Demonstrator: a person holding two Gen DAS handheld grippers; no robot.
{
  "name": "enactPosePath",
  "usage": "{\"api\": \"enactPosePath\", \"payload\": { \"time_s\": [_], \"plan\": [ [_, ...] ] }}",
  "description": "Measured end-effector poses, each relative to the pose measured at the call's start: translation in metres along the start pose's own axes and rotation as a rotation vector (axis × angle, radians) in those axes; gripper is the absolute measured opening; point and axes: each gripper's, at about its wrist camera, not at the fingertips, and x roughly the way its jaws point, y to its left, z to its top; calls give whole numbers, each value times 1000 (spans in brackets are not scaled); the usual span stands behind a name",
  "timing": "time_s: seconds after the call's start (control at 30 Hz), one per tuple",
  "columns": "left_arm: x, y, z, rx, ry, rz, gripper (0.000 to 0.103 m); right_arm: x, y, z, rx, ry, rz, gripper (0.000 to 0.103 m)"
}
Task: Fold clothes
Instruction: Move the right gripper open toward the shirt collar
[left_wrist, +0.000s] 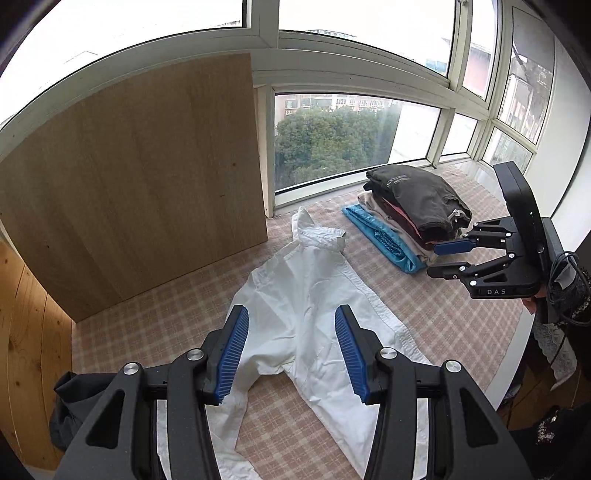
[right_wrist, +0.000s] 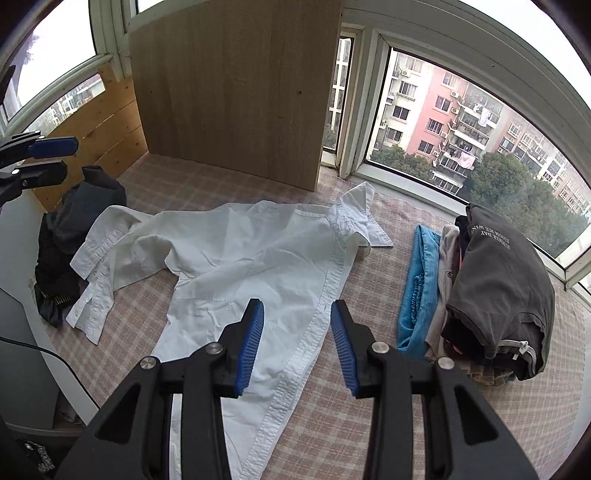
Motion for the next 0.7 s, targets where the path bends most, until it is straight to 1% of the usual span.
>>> {"api": "enactPosePath", "payload": {
  "time_s": [0.17, 0.23, 0.33, 0.47, 0.53, 0.63, 0.7],
  "plan": [
    [-5, 0, 12, 26, -9, 15, 47, -5, -1, 18, -6, -10, 4, 38],
    [-2, 2, 16, 33, -8, 21, 48, 0, -3, 25, 1, -6, 4, 41],
    [11, 7, 21, 40, 7, 27, 51, 16, -9, 34, 30, 10, 13, 43],
    [43, 14, 23, 37, 46, 17, 54, 43, -19, 45, 51, 35, 2, 47],
    [62, 17, 23, 37, 71, 11, 57, 60, -26, 50, 56, 43, -3, 51],
    [101, 20, 24, 47, 124, 6, 57, 89, -38, 58, 66, 57, 0, 52],
    [130, 25, 24, 57, 168, -4, 57, 109, -47, 62, 76, 84, 2, 51]
  ]
}}
